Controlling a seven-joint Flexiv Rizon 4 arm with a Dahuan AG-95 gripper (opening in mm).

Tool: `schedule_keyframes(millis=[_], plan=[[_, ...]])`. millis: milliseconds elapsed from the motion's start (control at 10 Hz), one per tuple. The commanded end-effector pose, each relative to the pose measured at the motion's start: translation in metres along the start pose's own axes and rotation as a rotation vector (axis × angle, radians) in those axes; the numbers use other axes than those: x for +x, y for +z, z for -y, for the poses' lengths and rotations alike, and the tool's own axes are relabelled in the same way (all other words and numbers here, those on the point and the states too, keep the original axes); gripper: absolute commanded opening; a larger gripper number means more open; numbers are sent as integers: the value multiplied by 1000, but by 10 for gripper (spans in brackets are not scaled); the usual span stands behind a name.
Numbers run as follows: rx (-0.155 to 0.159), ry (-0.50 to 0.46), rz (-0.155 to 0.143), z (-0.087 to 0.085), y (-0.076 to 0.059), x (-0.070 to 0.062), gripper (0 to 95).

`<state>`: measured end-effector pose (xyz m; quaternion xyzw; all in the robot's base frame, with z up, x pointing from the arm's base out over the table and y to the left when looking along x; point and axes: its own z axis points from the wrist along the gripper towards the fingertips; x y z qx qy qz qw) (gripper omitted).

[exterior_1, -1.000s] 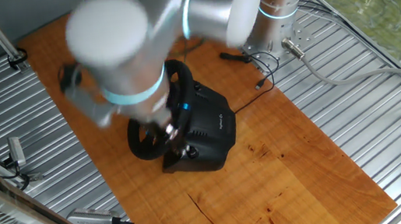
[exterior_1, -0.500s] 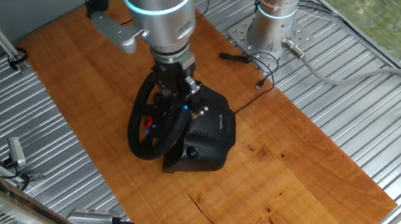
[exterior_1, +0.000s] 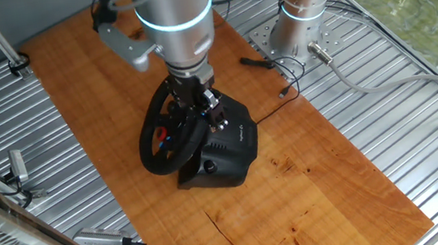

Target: Rotate the steering wheel 90 degrees clockwise

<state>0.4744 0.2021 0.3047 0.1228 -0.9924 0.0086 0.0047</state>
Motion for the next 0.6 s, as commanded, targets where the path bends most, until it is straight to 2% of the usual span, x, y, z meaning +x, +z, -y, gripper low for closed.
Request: schedule_keyframes(millis=[100, 600], plan=[[8, -17, 9, 0, 0, 1, 760], [0, -47, 2, 0, 0, 1, 760]])
